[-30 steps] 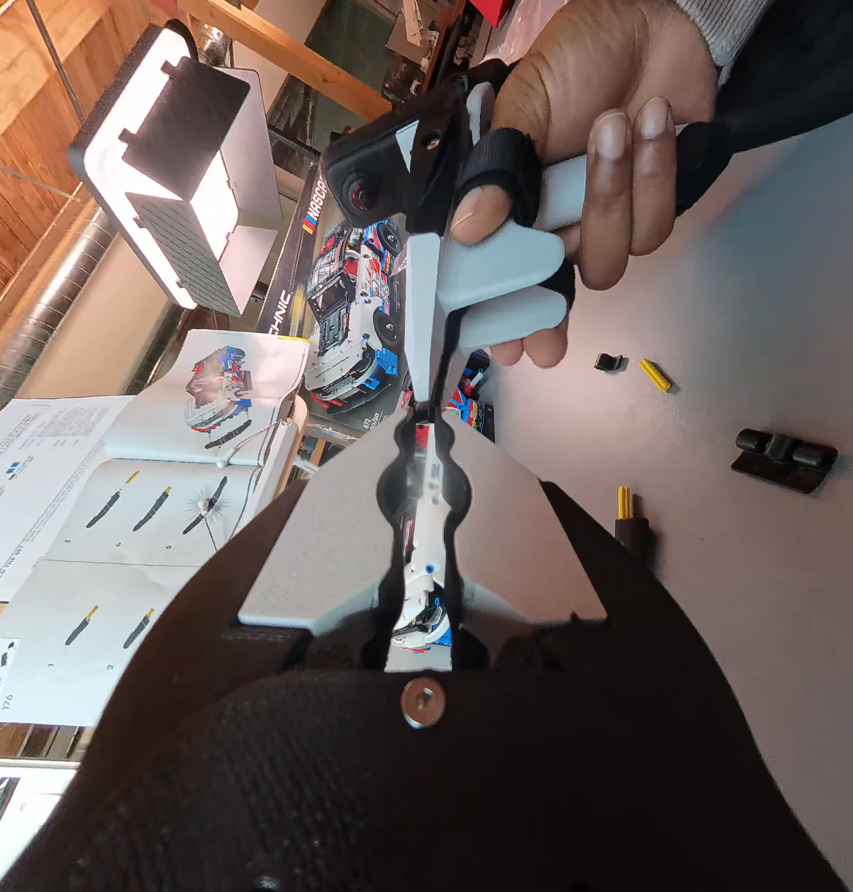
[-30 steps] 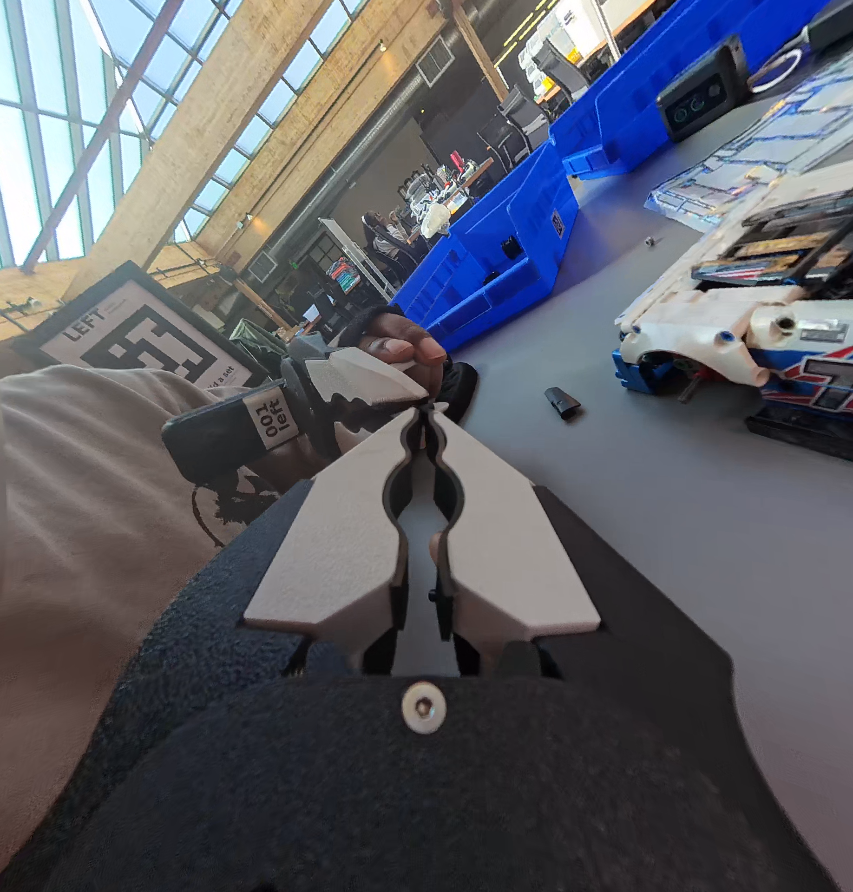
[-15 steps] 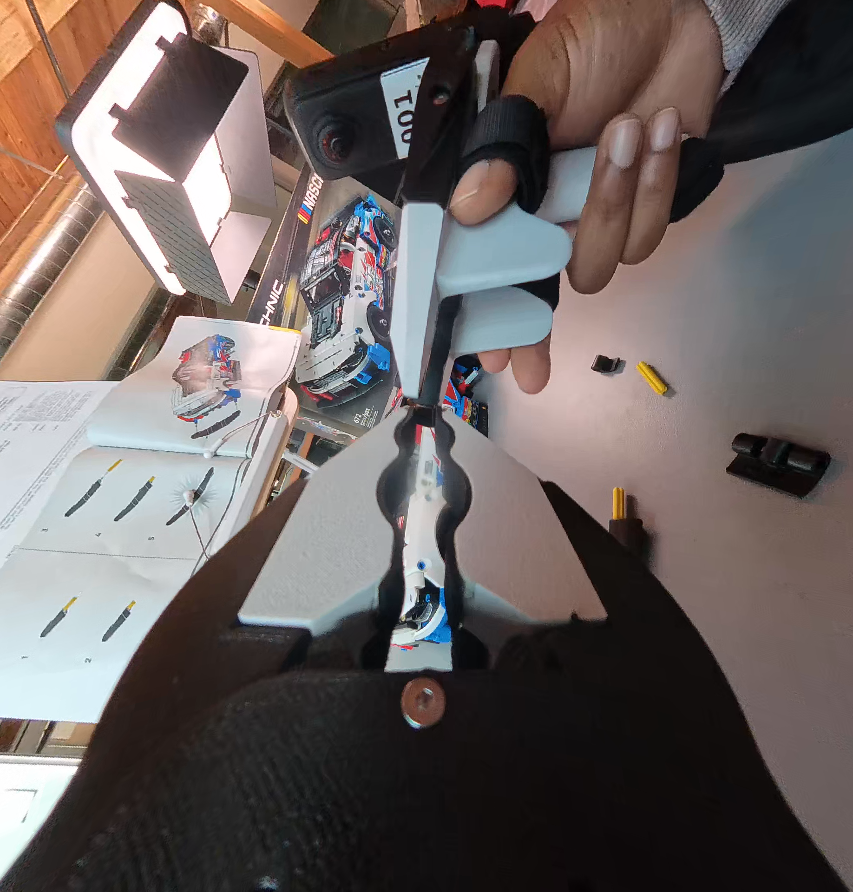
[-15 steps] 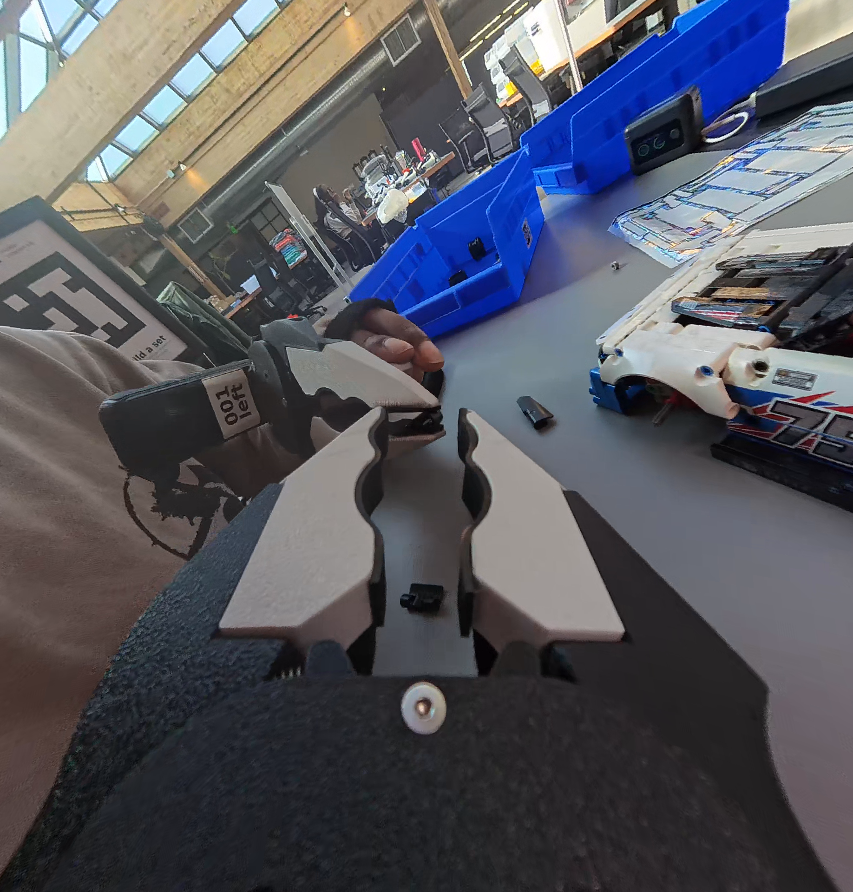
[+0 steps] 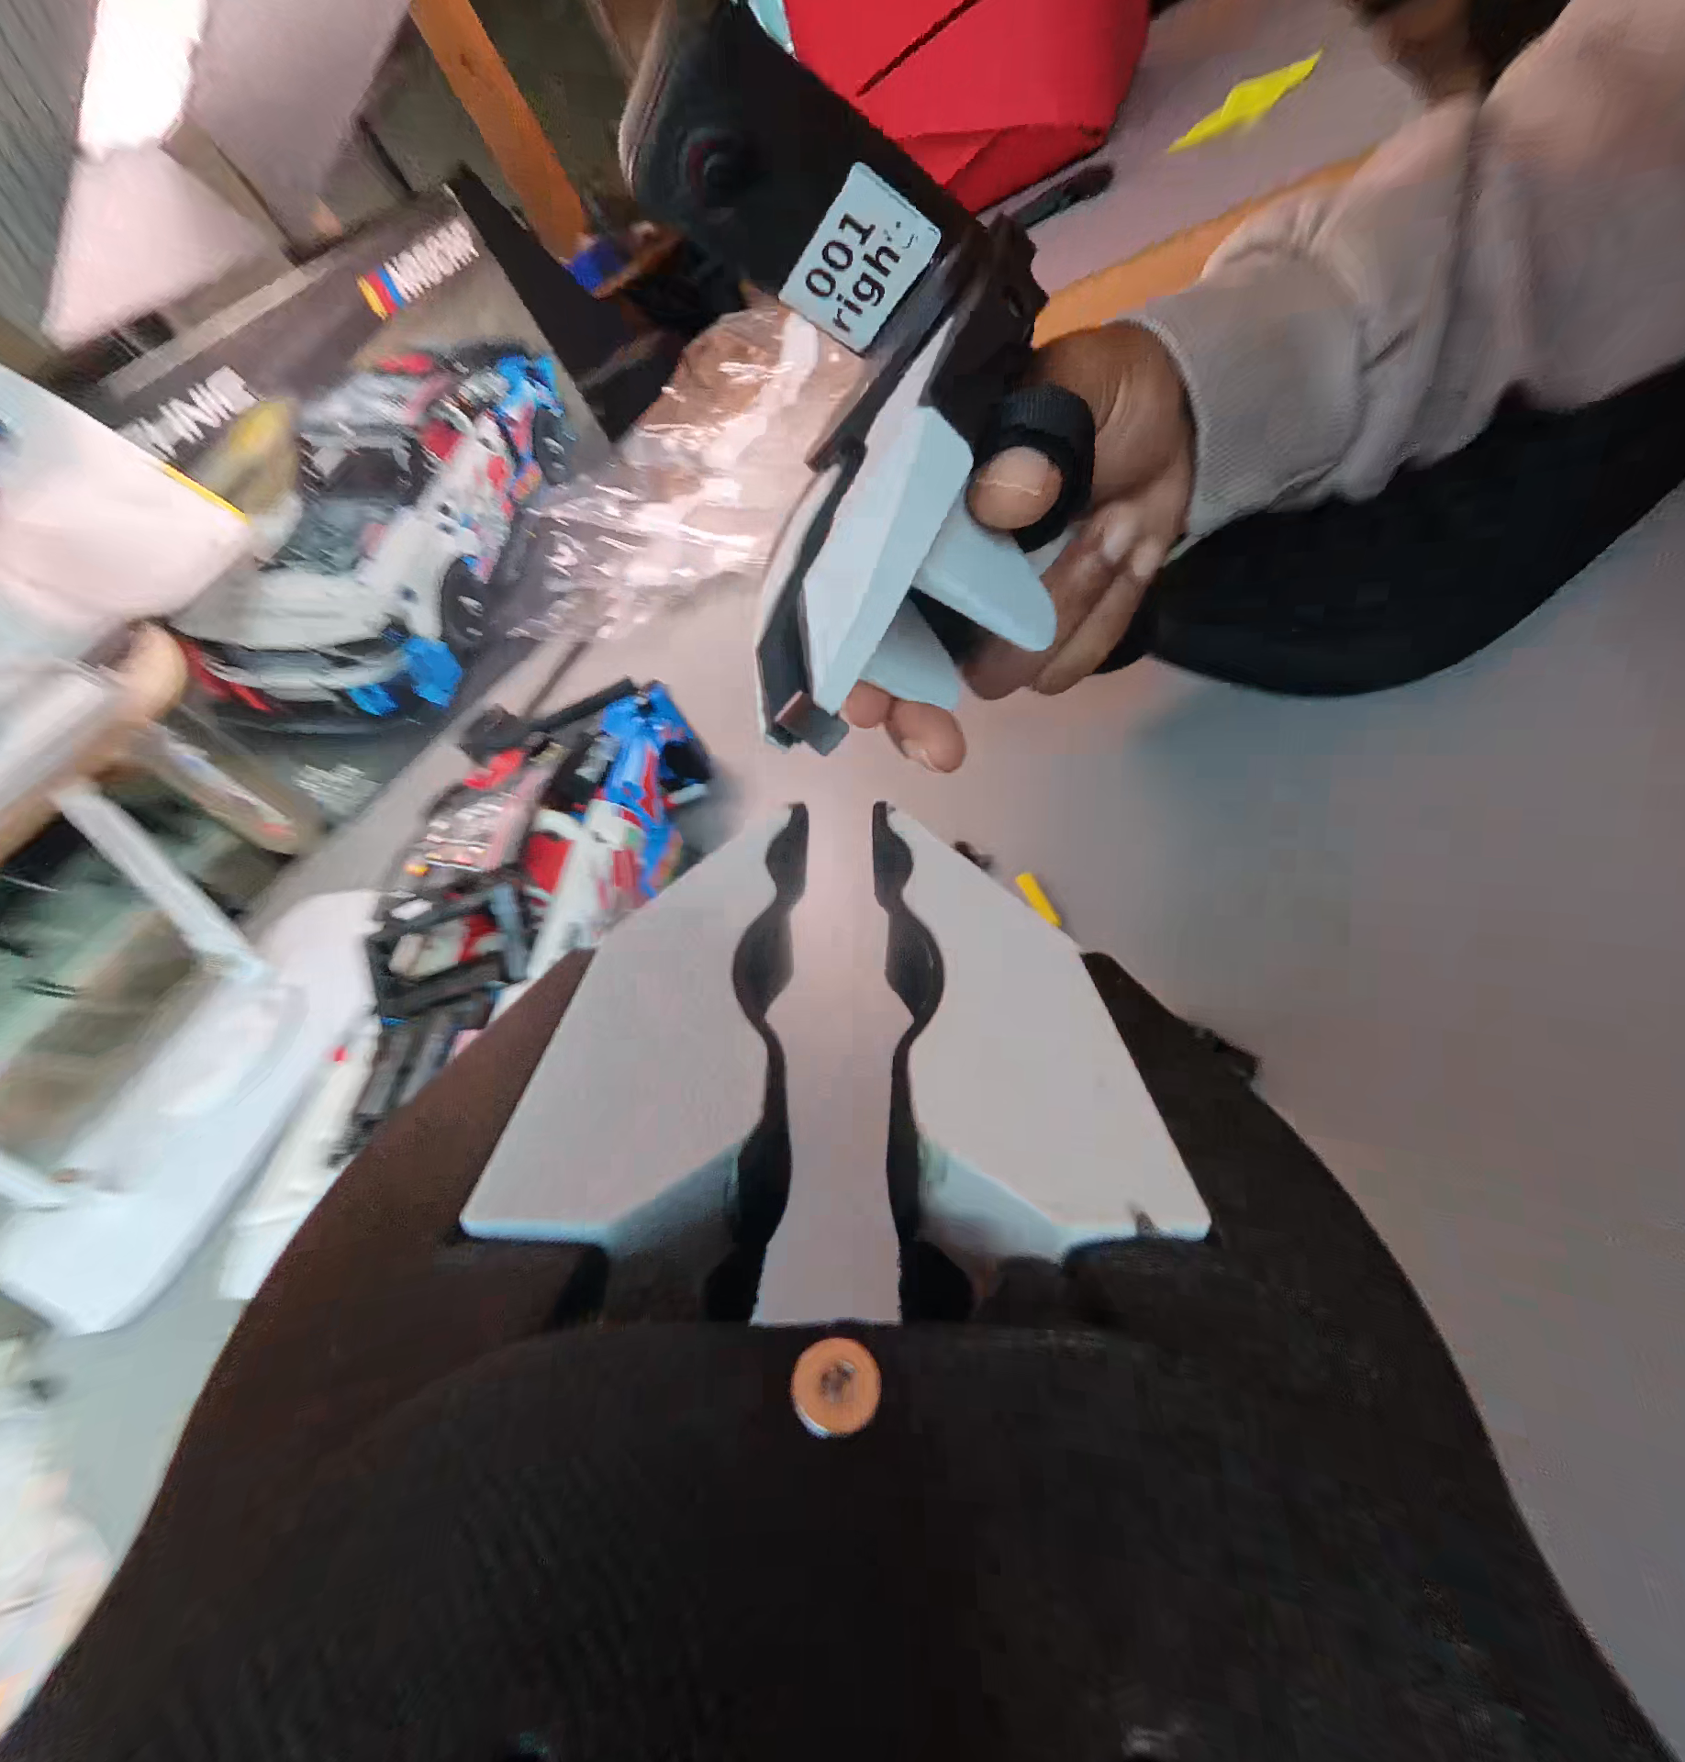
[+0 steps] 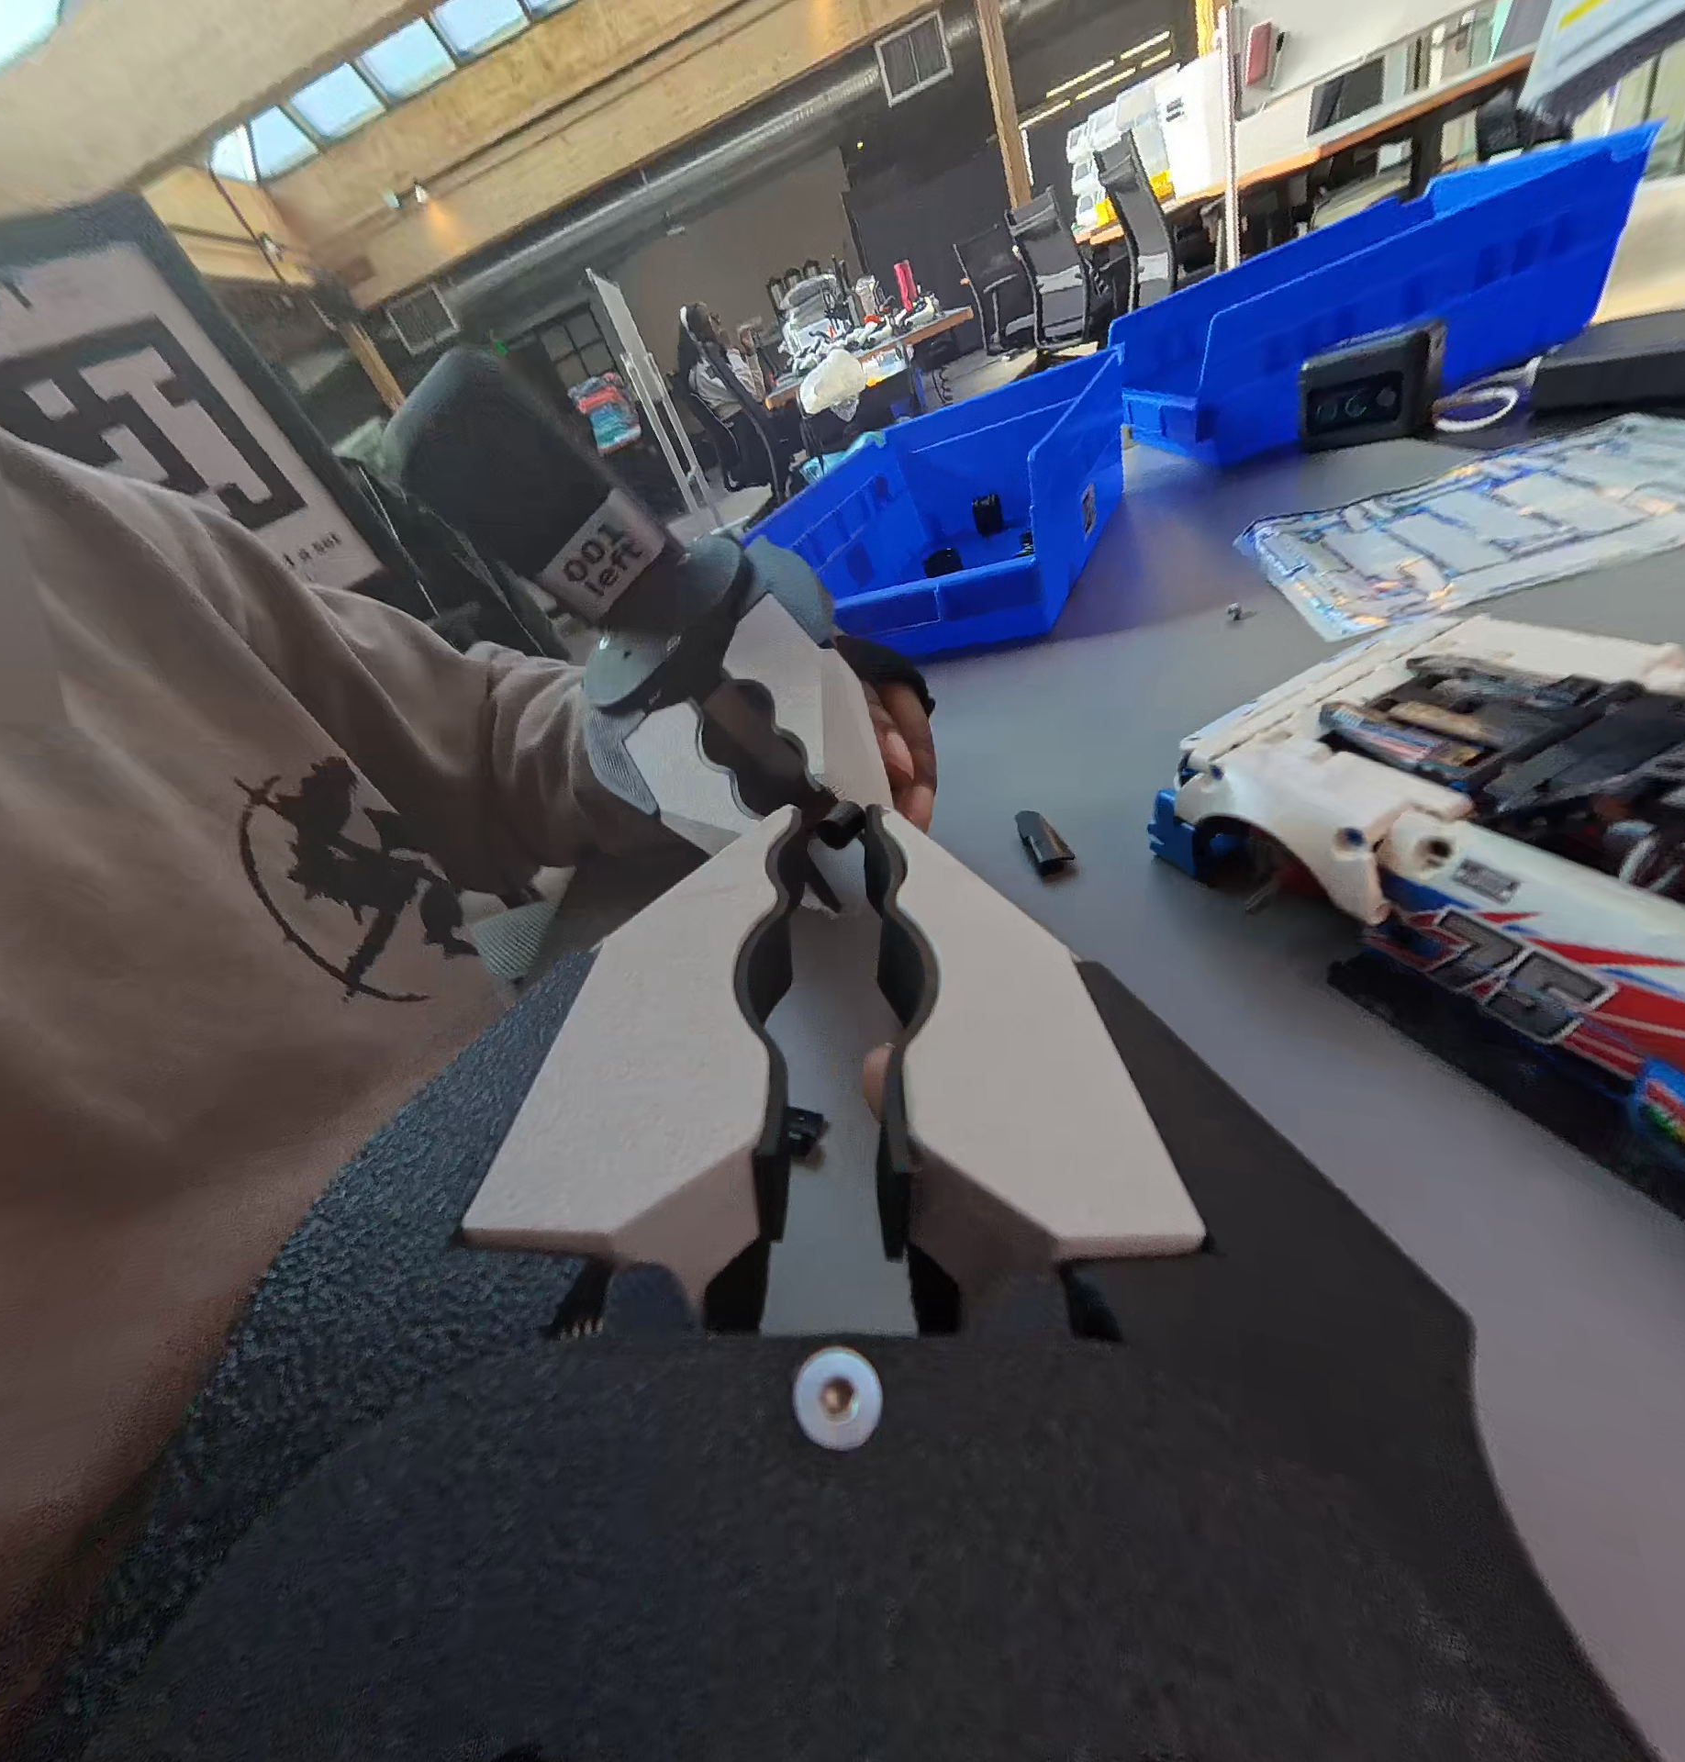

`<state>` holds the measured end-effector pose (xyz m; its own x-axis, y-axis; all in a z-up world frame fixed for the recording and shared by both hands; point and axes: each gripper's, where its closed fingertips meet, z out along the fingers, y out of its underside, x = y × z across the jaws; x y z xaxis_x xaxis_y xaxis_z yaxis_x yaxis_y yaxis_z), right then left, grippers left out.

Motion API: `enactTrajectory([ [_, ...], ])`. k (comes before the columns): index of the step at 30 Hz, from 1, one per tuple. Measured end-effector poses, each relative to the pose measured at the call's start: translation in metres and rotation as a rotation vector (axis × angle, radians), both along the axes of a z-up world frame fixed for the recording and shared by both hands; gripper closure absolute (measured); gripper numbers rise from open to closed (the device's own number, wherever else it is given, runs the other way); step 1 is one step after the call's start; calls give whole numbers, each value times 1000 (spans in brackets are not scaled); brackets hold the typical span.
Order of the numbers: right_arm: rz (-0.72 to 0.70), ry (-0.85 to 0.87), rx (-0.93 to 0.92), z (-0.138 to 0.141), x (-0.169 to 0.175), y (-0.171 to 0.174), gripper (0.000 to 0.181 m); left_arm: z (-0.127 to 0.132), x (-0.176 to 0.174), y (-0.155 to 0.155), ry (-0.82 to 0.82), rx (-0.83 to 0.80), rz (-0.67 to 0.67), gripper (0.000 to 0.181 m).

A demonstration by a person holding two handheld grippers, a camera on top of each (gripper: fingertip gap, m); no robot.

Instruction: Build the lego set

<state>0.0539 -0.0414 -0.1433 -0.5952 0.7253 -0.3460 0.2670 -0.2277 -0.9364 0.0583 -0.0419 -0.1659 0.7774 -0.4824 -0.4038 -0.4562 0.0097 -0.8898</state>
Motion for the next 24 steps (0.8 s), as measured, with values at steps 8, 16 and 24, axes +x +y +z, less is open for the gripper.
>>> enactTrajectory([
  [8, 51, 218, 313, 5, 18, -17, 173, 15, 18, -17, -833, -476, -334, 166],
  [16, 58, 202, 296, 3, 18, -21, 175, 13, 29, -22, -734, -441, -359, 181],
  [24, -6, 177, 188, 11, 11, -13, 170, 23, 16, -12, -592, -232, -237, 181],
])
